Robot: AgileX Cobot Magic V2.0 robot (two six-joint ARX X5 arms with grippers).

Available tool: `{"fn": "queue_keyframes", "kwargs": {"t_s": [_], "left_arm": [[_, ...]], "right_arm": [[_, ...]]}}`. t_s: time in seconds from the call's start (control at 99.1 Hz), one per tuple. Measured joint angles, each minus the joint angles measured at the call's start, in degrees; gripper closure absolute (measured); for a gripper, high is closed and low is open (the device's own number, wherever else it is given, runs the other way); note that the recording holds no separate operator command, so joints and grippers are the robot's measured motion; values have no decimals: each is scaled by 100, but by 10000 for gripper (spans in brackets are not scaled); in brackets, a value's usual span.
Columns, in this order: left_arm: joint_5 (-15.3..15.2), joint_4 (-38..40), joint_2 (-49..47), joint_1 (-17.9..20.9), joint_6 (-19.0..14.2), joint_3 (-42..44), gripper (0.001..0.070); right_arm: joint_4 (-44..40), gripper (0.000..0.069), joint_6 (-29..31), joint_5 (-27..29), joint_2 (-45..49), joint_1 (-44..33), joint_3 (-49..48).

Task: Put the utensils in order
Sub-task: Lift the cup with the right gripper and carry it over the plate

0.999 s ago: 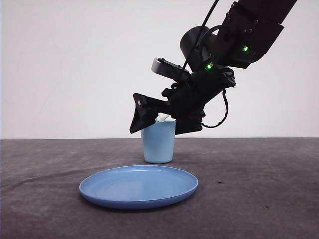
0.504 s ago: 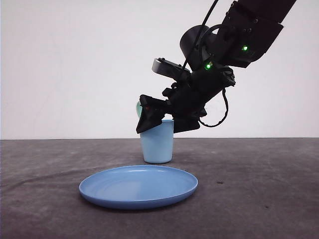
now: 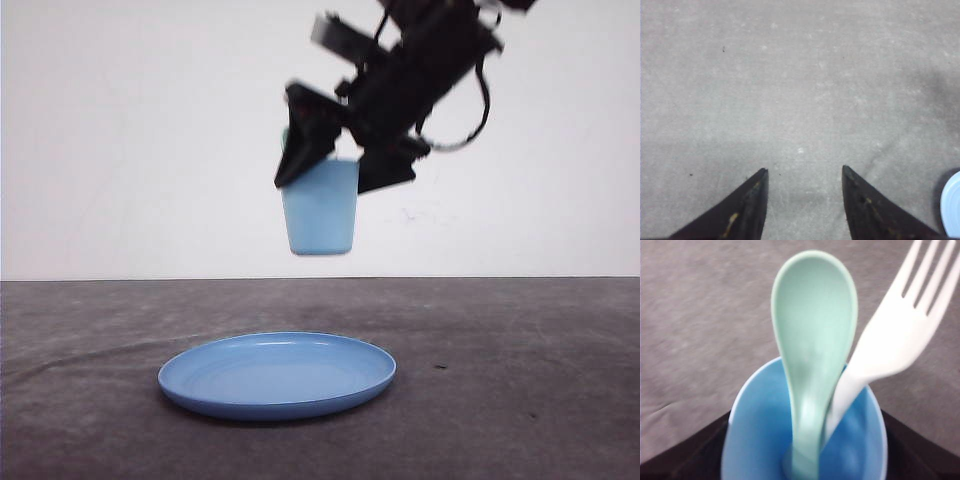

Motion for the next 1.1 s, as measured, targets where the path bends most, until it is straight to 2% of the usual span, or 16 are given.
{"fn": "queue_keyframes", "kwargs": {"t_s": [0.363,0.636,0.817,1.1], "left_arm": [[0,-4,0,0,0,0,433],[0,-17,0,0,24,0,433],[-2,-20,0,0,24,0,433],[0,-24,0,0,26,0,433]], "right_arm": [[-216,230,221,883,-1447,977,-535],[-216,230,350,1405,-1884,1589,-1283],[-125,230,424,1436,-1906,1766,-1810],[817,230,599,1434,-1906,1869,-2441]]}}
